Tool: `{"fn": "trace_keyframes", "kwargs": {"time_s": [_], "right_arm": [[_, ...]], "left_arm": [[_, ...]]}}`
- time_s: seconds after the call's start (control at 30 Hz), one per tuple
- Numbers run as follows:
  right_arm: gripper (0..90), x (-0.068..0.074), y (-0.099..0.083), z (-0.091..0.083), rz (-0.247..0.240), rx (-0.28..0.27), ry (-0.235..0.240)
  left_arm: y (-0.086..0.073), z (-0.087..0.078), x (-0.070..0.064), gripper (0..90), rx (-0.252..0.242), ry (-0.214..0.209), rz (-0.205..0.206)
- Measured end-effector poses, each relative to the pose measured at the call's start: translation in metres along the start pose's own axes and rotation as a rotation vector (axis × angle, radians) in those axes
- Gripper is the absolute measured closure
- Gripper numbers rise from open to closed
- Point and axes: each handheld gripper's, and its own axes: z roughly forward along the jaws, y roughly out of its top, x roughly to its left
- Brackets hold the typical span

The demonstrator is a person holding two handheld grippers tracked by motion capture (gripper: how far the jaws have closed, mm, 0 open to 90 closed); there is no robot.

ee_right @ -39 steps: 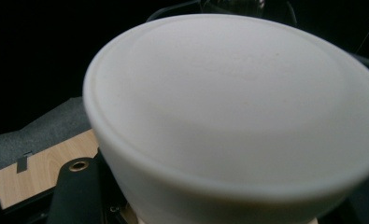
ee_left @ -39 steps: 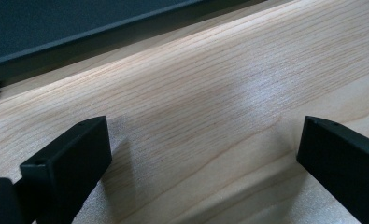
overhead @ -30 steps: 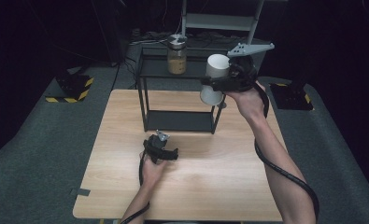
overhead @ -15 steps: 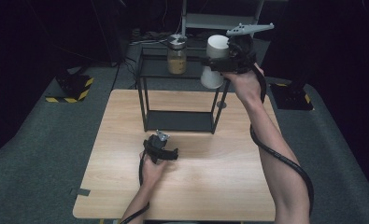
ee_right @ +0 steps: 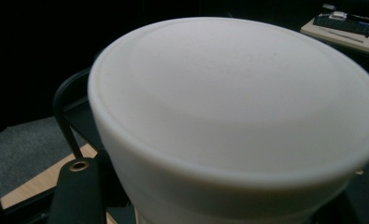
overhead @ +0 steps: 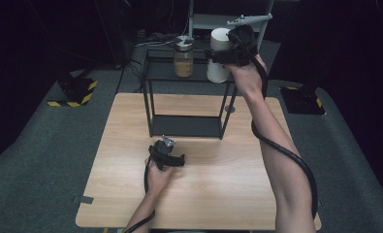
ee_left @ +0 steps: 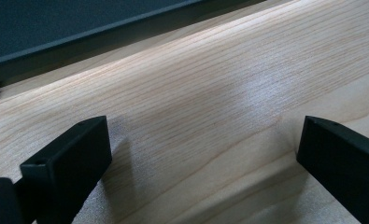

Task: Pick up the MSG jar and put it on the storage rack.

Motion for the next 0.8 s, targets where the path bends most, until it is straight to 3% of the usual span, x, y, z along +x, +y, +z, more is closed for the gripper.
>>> {"fn": "trace_keyframes", "kwargs": {"time_s": [0.2,0.43,0.8], "right_arm": [[34.7,-0.001,0.003,0.008,0.003,0.014,-0.016],[34.7,-0.009,0.001,0.021,0.048,0.017,-0.017],[34.7,-0.007,-0.001,0.033,0.030,0.023,-0.029]], "left_arm": [[0.000,0.000,0.000,2.9,0.000,0.000,0.000],[0.000,0.000,0.000,2.9,0.000,0.000,0.000],[0.000,0.000,0.000,3.0,0.001,0.001,0.002]]}}
